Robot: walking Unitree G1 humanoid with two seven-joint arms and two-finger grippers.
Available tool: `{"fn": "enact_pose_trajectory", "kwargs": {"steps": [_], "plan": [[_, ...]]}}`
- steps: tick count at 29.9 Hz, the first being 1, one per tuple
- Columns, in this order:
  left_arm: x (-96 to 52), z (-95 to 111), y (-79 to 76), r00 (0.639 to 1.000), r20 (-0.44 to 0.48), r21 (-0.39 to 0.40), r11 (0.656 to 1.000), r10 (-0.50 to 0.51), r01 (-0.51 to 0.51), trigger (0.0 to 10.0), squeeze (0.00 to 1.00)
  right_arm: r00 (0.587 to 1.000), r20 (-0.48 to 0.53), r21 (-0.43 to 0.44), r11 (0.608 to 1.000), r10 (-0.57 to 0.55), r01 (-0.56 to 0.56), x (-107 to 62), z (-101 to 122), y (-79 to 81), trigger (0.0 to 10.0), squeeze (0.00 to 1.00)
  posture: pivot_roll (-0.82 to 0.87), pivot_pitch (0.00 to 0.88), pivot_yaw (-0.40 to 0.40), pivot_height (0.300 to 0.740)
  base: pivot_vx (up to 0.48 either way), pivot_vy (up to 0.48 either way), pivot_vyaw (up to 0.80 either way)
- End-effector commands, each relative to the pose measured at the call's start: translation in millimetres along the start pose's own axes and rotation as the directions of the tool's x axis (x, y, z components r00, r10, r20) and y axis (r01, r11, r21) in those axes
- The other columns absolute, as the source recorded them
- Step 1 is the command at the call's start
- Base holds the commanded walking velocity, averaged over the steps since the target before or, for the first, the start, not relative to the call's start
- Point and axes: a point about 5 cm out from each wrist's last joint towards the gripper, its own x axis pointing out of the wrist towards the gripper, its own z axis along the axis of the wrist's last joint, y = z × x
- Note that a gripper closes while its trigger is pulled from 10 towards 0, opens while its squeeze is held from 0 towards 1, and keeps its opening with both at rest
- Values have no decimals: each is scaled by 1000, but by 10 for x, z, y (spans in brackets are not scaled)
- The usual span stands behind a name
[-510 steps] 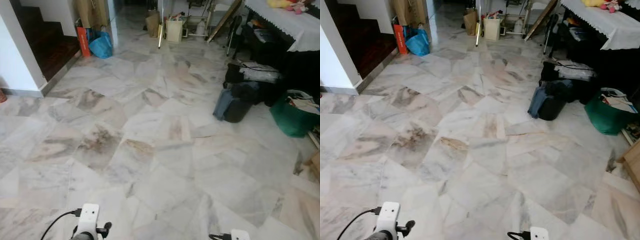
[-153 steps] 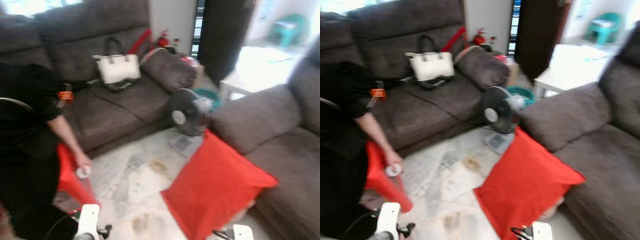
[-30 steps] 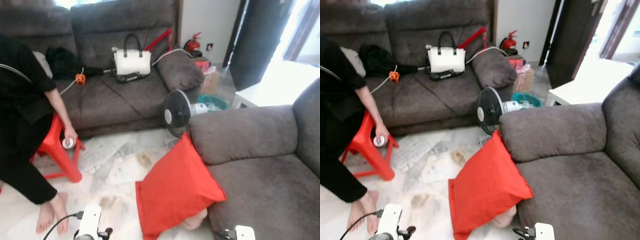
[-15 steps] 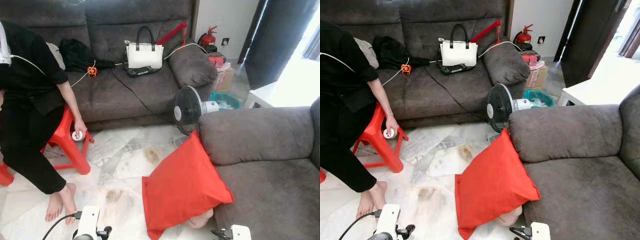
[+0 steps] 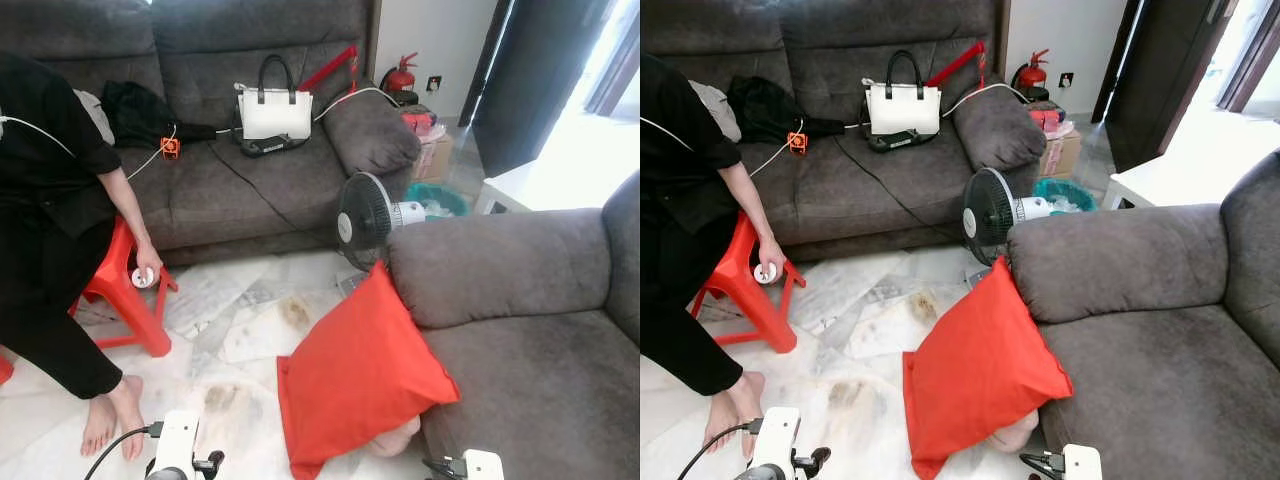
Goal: Move the pillow to the sofa from floor
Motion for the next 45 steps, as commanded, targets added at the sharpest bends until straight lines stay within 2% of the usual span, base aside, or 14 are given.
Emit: {"fn": "enact_pose_trajectory", "kwargs": {"steps": [1,5,13,19,31,40,45], "plan": [[-5,-18,20,1000,-7,-8,1000,2,-2,10000,0,1000,15,12,1000,1,-1,8,29,21,10000,0,85,2,-20,740,304,0,0],[-5,-19,20,1000,-8,-4,1000,-1,1,10000,0,1000,14,15,1000,3,-3,8,27,23,10000,0,85,0,-20,740,306,0,0],[-6,-25,21,1000,-10,-1,1000,3,-3,10000,0,1000,12,21,1000,4,-5,6,19,21,10000,0,85,0,-19,740,308,0,-769],[-7,-28,24,1000,-11,1,1000,6,-6,10000,0,1000,22,19,1000,2,-3,5,25,21,10000,0,89,0,-20,740,305,0,0],[-8,-23,36,1000,-8,10,1000,23,-23,10000,0,999,32,-6,1000,26,-26,7,45,35,10000,0,92,0,-22,740,0,0,0],[-7,-22,33,1000,-7,7,1000,26,-26,10000,0,999,37,-4,1000,20,-20,7,50,27,10000,0,94,0,-23,740,0,0,674],[-7,-22,34,1000,-7,5,1000,27,-27,10000,0,999,37,9,1000,20,-20,6,45,29,10000,0,93,2,-23,740,0,0,0]]}}
